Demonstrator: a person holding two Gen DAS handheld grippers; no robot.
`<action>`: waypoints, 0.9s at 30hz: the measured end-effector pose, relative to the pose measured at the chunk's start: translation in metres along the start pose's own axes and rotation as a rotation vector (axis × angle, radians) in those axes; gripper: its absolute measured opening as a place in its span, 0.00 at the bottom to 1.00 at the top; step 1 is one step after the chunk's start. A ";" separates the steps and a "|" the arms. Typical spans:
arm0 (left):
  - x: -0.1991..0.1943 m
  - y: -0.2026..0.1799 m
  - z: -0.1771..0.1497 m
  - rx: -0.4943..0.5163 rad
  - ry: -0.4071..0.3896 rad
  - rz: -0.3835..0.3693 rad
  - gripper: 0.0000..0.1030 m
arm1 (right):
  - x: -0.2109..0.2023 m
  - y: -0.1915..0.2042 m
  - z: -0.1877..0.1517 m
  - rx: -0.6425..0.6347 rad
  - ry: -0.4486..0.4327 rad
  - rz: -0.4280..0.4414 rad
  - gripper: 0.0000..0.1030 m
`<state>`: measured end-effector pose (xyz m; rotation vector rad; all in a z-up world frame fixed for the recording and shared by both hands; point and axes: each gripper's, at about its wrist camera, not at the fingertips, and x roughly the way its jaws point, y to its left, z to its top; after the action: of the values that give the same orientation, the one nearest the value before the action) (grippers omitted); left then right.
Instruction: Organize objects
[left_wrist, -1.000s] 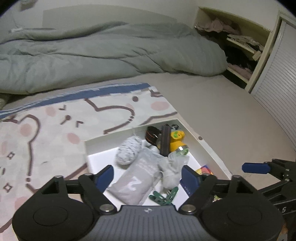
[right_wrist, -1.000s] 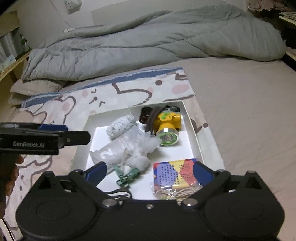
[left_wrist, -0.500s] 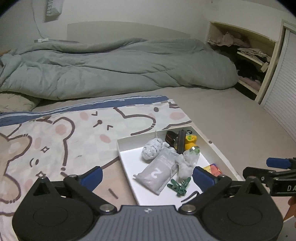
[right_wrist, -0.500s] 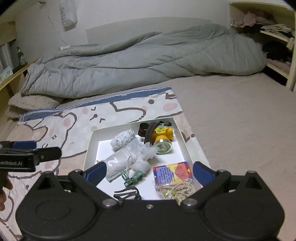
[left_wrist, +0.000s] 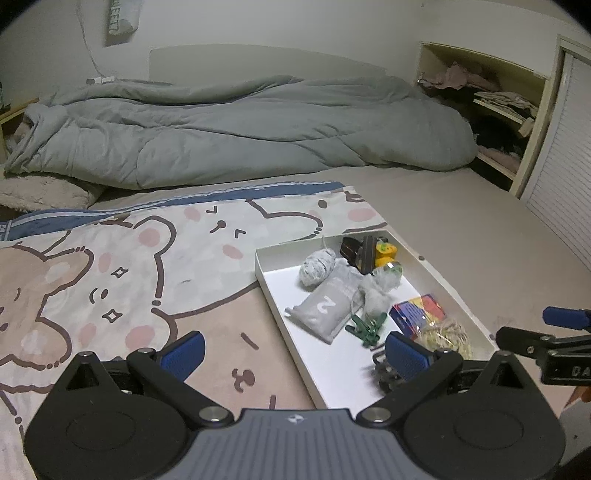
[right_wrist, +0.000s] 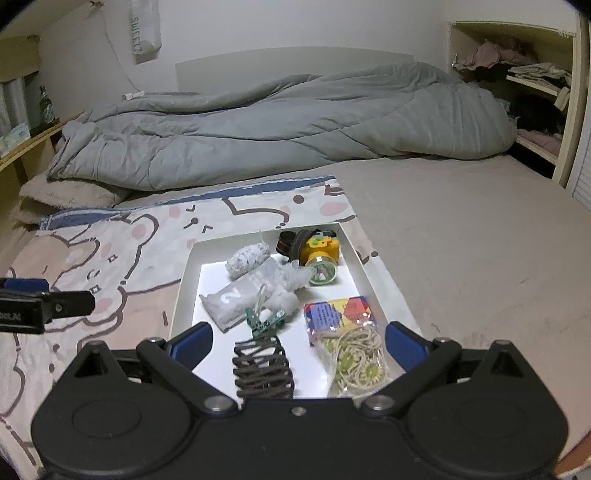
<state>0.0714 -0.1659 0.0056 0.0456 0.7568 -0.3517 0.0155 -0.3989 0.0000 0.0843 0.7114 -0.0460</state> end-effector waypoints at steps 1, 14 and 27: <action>-0.003 0.000 -0.002 0.000 -0.003 -0.002 0.99 | -0.001 0.001 -0.004 -0.003 0.003 0.000 0.98; -0.009 0.006 -0.028 0.008 0.010 0.023 0.99 | -0.015 0.016 -0.026 -0.002 -0.012 -0.029 0.98; -0.003 0.007 -0.036 0.018 0.017 0.061 1.00 | -0.013 0.022 -0.030 -0.026 -0.001 -0.061 0.98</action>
<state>0.0477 -0.1530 -0.0194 0.0883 0.7671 -0.3009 -0.0119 -0.3741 -0.0129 0.0380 0.7135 -0.0947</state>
